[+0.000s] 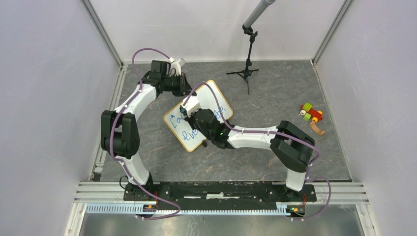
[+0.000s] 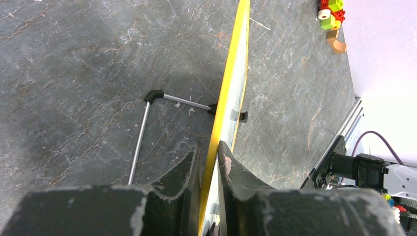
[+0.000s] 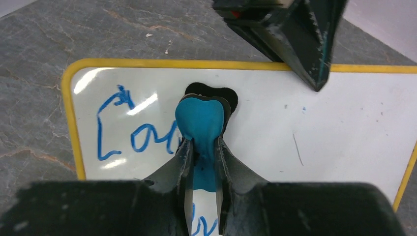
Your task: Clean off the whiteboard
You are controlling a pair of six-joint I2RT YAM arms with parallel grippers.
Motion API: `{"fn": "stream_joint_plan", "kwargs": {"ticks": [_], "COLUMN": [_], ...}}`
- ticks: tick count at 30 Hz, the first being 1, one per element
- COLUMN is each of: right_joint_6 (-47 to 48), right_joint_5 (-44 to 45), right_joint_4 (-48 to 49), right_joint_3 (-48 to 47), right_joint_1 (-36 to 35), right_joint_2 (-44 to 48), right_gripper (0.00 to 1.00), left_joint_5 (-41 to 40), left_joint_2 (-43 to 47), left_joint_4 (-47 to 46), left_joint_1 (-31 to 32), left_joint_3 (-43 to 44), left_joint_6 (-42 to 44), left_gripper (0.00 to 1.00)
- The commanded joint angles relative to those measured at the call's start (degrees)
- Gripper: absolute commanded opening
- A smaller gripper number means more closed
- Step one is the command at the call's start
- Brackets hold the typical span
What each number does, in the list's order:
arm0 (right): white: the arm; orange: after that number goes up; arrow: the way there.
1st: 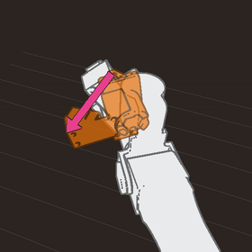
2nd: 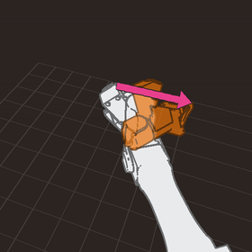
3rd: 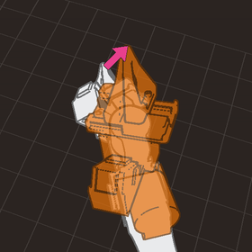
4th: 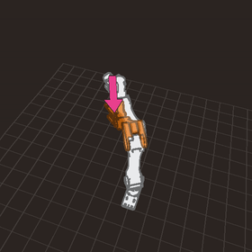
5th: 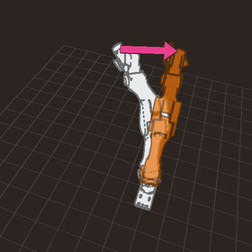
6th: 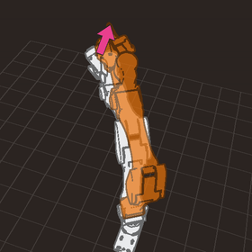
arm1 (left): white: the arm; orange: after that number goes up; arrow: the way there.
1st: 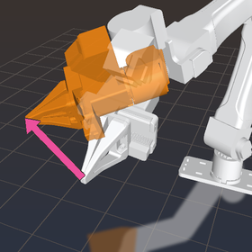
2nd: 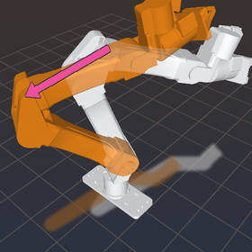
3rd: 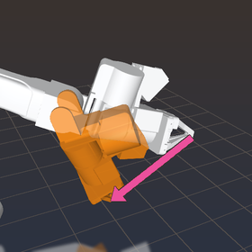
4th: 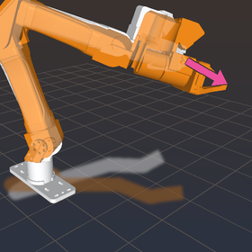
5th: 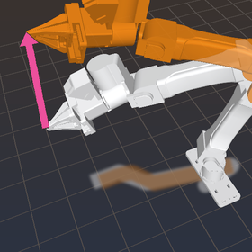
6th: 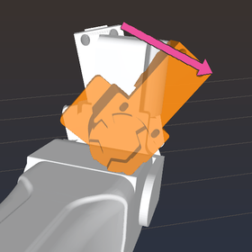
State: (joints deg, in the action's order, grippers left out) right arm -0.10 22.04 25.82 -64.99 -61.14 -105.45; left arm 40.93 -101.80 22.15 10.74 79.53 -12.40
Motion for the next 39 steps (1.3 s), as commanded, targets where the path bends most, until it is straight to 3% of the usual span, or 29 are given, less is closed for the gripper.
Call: {"fn": "stream_joint_plan", "kwargs": {"ticks": [1,7,12,25,32,39], "right_joint_6": [-6.05,-10.14,-9.36,-0.62,-3.92,-11.33], "right_joint_5": [2.74,2.06,1.53,-1.63,6.53,10.11], "right_joint_4": [-2.79,-4.89,-4.58,3.33,4.32,1.82], "right_joint_3": [2.40,4.72,4.91,1.16,3.95,8.33], "right_joint_1": [5.47,10.74,10.42,-3.54,-2.09,4.28], "right_joint_2": [1.03,2.21,2.53,-0.80,0.41,3.34], "right_gripper": [0.22,0.22,0.22,0.22,0.23,0.23], "left_joint_5": [0.47,0.66,0.73,0.64,0.70,0.90], "left_joint_2": [1.95,2.28,2.30,2.11,2.38,2.59], "left_joint_4": [2.21,2.28,2.28,2.25,2.28,2.28], "left_joint_1": [0.51,0.51,0.51,0.51,0.51,0.51], "left_joint_3": [-0.30,-0.26,-0.24,-0.20,-0.23,-0.33], "left_joint_6": [-2.27,-1.92,-2.01,-2.36,-2.19,-2.01], "left_gripper": [0.05,0.03,0.03,0.02,0.02,0.02]}}
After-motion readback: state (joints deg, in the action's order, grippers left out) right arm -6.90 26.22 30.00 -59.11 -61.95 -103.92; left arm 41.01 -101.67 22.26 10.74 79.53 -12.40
